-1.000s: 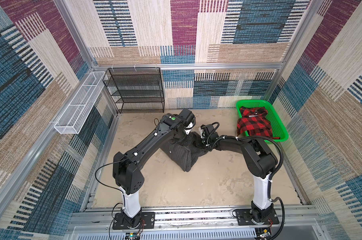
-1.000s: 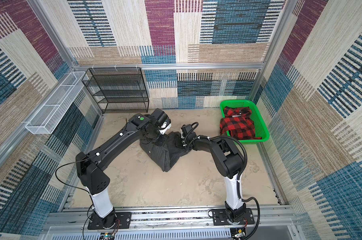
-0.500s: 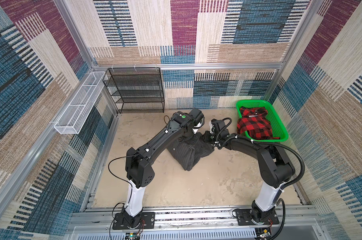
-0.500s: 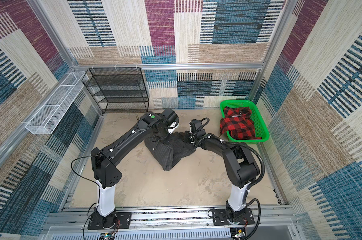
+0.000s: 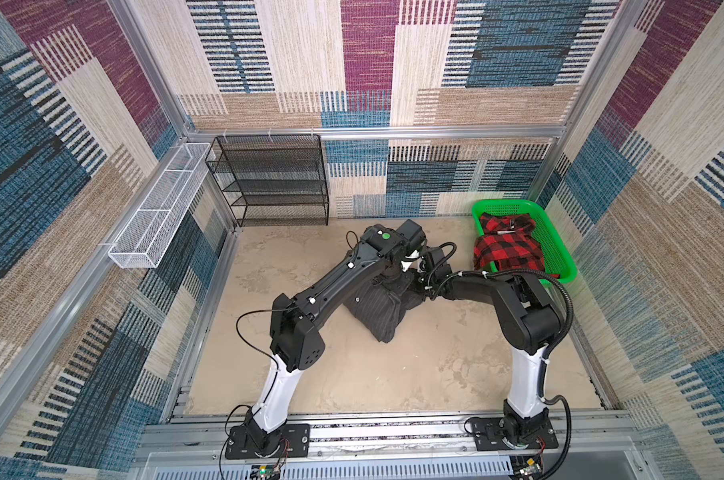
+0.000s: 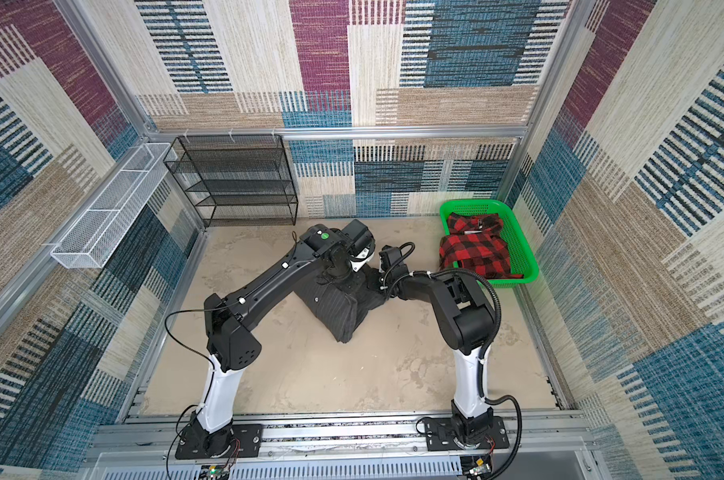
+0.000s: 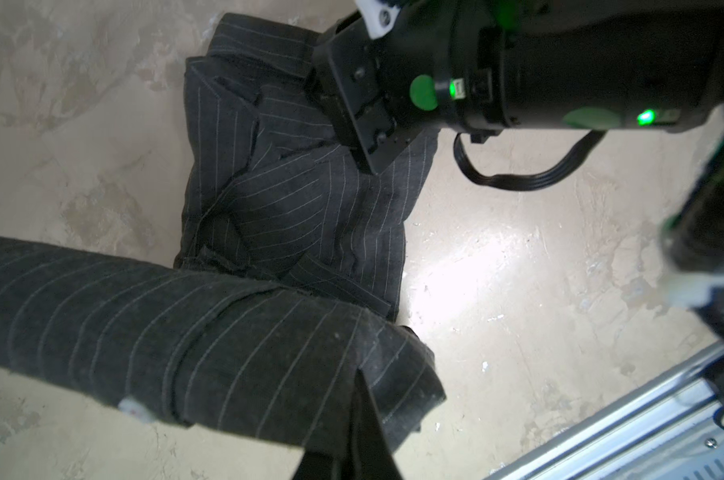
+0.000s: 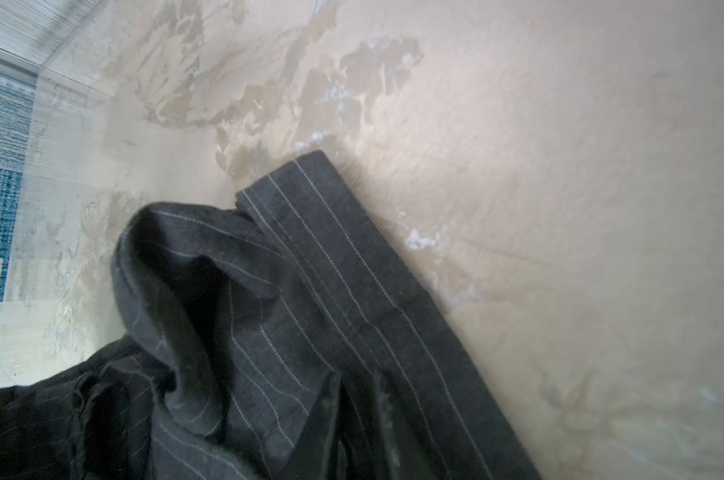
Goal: Fold and stack the long sleeve shirts
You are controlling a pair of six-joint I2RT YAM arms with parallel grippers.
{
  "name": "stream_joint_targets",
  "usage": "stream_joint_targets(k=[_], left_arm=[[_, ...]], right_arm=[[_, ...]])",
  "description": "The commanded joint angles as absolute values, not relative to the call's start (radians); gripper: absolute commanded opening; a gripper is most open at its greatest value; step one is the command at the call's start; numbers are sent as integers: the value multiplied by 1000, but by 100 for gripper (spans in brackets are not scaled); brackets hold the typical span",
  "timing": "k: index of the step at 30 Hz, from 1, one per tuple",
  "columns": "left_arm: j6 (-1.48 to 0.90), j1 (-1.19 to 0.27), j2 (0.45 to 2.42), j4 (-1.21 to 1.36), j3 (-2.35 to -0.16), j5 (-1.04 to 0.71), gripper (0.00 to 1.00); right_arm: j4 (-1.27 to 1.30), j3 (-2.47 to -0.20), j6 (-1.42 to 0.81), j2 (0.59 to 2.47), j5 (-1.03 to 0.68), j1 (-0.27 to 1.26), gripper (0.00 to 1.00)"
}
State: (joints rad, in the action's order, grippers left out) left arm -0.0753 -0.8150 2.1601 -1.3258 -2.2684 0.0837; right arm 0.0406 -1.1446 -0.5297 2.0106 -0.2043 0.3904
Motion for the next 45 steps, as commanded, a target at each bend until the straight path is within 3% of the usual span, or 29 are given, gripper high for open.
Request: stream_joint_targets(k=[1, 35, 38, 41, 43, 45], left_arm=[[-33, -825, 2198, -1377, -2317, 109, 0], [-7, -840, 2473, -1378, -2690, 43, 0], [-13, -840, 2461, -1377, -2683, 51, 19], [-18, -838, 2441, -1377, -2684, 84, 47], [-21, -838, 2421, -1378, -2683, 98, 57], [-25, -838, 2399, -1377, -2686, 111, 60]], right_arm=[[-40, -1120, -547, 2023, -206, 387, 19], [20, -1032, -608, 2010, -256, 361, 19], [19, -1031, -608, 2007, -256, 359, 19], [14, -1038, -607, 1998, -251, 358, 19], [6, -1044, -606, 1991, -244, 358, 19], [2, -1049, -606, 1984, -240, 358, 19]])
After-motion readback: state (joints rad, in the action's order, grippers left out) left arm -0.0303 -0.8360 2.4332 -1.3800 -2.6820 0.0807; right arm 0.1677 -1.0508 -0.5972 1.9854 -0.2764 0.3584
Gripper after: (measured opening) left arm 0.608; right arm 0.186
